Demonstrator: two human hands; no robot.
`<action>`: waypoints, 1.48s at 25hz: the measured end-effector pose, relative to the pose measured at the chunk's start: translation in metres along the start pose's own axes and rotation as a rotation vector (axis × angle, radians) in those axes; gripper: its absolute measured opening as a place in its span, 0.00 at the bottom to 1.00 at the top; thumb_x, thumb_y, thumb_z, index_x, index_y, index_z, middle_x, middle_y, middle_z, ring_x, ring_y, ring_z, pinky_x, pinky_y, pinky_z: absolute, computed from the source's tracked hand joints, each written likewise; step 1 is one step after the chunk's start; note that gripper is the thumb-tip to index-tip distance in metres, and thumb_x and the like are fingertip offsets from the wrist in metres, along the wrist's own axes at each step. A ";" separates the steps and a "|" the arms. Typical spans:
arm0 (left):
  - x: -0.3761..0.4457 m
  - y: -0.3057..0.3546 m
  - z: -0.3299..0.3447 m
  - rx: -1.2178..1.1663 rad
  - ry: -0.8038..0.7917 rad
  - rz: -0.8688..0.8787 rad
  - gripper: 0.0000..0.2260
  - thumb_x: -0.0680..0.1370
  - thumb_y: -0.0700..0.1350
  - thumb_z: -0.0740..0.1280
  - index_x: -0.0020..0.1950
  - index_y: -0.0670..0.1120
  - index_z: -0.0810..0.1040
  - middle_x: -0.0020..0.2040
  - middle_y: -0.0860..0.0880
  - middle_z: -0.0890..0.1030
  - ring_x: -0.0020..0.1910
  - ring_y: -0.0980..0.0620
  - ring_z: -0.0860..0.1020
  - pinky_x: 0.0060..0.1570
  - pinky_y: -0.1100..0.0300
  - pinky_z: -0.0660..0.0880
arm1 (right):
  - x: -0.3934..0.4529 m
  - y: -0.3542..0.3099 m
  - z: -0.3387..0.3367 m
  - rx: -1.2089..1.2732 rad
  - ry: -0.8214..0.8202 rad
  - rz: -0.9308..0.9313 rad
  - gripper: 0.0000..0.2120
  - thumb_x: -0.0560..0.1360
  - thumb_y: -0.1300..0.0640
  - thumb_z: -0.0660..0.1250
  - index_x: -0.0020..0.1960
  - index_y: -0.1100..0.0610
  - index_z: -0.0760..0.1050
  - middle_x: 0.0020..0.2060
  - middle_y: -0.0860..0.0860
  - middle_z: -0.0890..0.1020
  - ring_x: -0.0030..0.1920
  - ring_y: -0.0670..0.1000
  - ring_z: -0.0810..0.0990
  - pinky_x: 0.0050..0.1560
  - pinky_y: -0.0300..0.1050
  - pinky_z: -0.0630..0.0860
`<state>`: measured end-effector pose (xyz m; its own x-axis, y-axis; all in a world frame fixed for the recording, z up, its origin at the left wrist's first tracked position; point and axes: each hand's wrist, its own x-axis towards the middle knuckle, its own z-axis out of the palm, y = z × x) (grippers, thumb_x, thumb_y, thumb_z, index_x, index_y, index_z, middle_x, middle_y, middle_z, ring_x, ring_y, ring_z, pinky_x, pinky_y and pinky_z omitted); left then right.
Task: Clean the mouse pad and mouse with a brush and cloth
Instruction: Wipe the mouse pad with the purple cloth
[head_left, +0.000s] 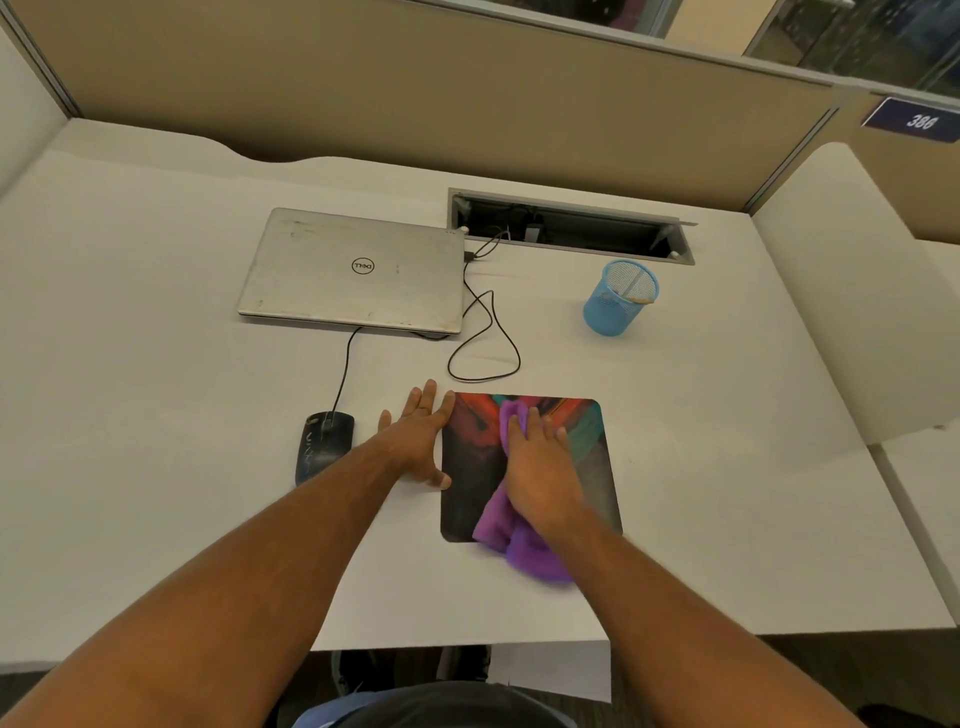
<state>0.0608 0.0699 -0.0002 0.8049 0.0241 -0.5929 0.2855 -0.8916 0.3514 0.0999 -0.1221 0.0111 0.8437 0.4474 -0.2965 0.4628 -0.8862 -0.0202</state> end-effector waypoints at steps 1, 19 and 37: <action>0.000 0.001 -0.001 0.002 -0.006 0.000 0.57 0.71 0.54 0.77 0.79 0.52 0.32 0.78 0.49 0.28 0.78 0.47 0.32 0.75 0.40 0.41 | 0.007 -0.008 -0.005 0.011 -0.001 0.024 0.37 0.82 0.59 0.63 0.83 0.60 0.45 0.82 0.62 0.52 0.81 0.64 0.53 0.82 0.58 0.49; 0.003 0.003 -0.012 -0.047 -0.088 0.016 0.43 0.80 0.42 0.66 0.80 0.52 0.33 0.78 0.47 0.29 0.78 0.45 0.33 0.74 0.37 0.41 | -0.047 -0.054 0.015 0.081 0.101 -0.152 0.29 0.78 0.57 0.65 0.78 0.55 0.65 0.74 0.55 0.65 0.72 0.59 0.63 0.71 0.54 0.68; 0.014 0.000 0.010 -0.001 0.012 -0.020 0.52 0.75 0.57 0.73 0.79 0.52 0.32 0.78 0.47 0.28 0.78 0.45 0.33 0.74 0.37 0.41 | -0.119 -0.030 0.052 0.153 0.087 -0.115 0.31 0.79 0.54 0.70 0.80 0.51 0.64 0.77 0.50 0.68 0.75 0.55 0.67 0.73 0.50 0.68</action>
<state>0.0670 0.0660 -0.0158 0.8053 0.0472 -0.5909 0.3019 -0.8905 0.3403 -0.0281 -0.1551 -0.0031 0.8110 0.5495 -0.2008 0.5165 -0.8337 -0.1956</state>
